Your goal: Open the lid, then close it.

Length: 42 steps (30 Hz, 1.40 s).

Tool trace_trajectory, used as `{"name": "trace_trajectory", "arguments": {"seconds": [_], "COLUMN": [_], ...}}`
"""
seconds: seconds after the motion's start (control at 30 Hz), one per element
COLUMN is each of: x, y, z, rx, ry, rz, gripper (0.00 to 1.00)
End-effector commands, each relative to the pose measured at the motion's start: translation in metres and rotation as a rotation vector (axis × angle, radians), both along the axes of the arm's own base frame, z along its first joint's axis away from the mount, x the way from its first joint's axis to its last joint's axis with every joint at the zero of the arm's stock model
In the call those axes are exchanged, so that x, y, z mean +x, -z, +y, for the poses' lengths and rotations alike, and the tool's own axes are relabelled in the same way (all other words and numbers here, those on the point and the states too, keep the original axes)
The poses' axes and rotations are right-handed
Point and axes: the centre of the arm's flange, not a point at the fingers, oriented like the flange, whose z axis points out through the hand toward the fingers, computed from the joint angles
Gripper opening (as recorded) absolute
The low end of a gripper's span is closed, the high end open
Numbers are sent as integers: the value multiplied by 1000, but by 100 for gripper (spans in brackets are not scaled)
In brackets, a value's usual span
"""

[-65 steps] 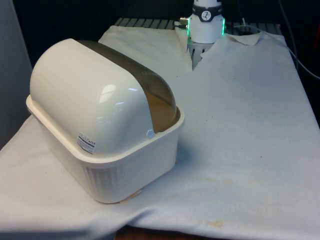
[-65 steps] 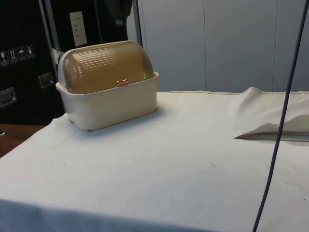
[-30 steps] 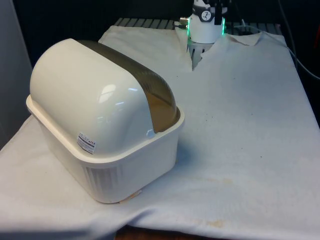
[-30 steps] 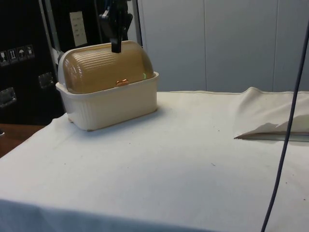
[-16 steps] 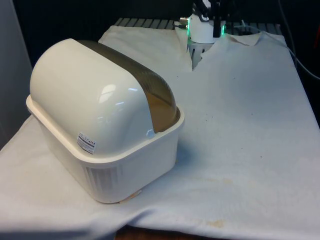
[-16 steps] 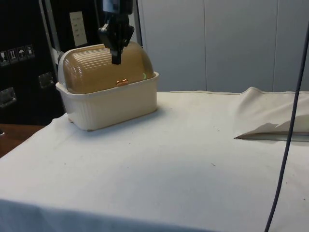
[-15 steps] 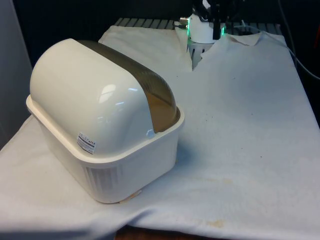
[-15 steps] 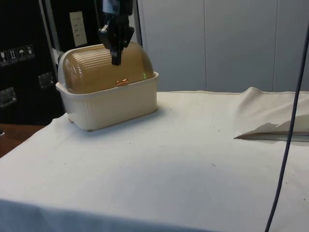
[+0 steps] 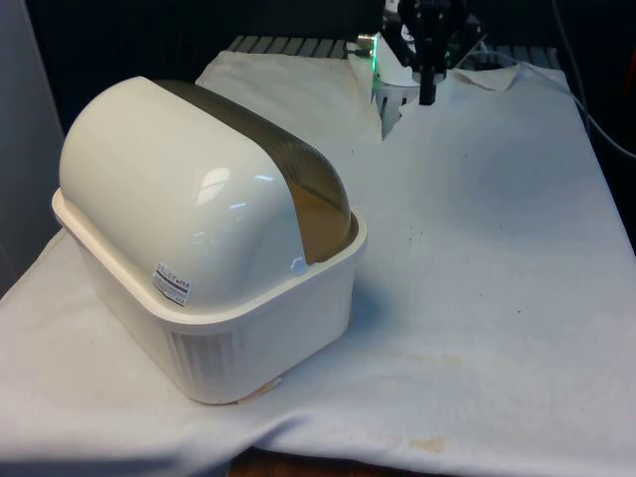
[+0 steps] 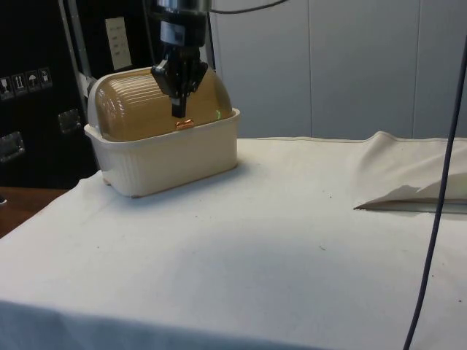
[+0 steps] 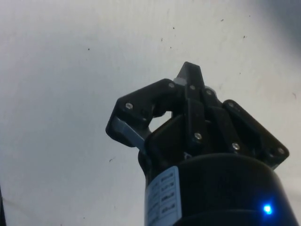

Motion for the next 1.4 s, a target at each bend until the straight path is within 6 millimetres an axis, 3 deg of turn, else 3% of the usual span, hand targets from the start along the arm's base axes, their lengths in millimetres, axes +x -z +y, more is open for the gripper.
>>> {"name": "trace_trajectory", "arguments": {"seconds": [0.0, 0.4, 1.37], "x": [-1, -5, -1], "y": [4, 31, 32], "z": [0, -3, -7], "rx": [3, 7, -8], "ry": [10, 53, 154], "rz": [-15, -52, -85], "gripper": [0, 0, 0]}}
